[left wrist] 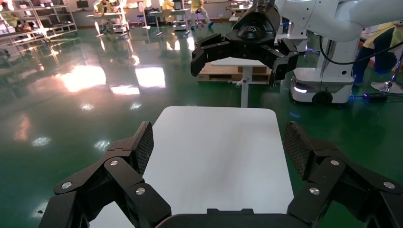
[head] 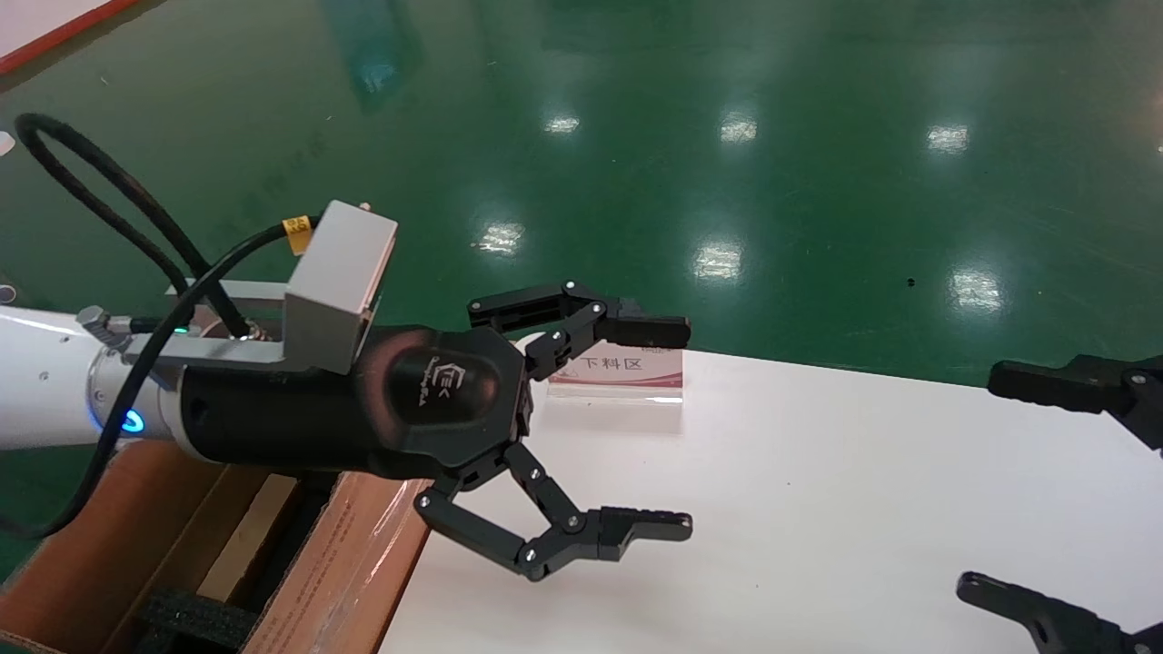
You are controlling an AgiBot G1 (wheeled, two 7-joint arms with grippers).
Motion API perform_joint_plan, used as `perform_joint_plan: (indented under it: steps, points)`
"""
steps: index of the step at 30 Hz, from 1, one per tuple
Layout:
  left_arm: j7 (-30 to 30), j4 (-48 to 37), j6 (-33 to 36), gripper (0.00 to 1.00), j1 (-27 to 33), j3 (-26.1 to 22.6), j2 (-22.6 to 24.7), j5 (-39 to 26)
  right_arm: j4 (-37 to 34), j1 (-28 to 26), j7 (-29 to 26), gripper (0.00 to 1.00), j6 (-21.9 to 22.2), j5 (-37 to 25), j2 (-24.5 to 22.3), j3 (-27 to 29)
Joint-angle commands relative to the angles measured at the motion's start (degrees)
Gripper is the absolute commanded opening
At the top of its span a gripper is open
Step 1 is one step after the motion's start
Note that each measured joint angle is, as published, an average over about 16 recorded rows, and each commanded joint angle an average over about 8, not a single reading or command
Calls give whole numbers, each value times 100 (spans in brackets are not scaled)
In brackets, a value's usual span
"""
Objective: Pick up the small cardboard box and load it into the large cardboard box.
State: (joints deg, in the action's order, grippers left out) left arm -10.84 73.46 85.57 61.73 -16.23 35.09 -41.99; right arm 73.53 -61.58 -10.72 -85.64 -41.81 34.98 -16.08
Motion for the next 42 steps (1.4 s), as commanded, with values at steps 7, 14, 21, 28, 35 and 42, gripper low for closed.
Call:
perform_joint_plan:
  steps: [7,14,21,28,35,42]
  points:
    - [2,3,3,100,-4,5,-2,3,1,0,0,100,-1,-1,1,1]
    - [4,5,5,100,-7,9,-3,6,1,1,-1,100,-2,-2,1,2]
    - [6,8,8,100,-11,13,-5,8,2,1,-1,100,-2,-2,2,2]
    - [8,10,10,100,-14,18,-6,11,3,1,-2,100,-3,-3,2,3]
    - [10,10,13,100,-16,20,-7,13,4,1,-2,100,-4,-4,3,4]
    - [12,7,14,100,-14,17,-7,15,4,2,-3,100,-4,-4,3,5]
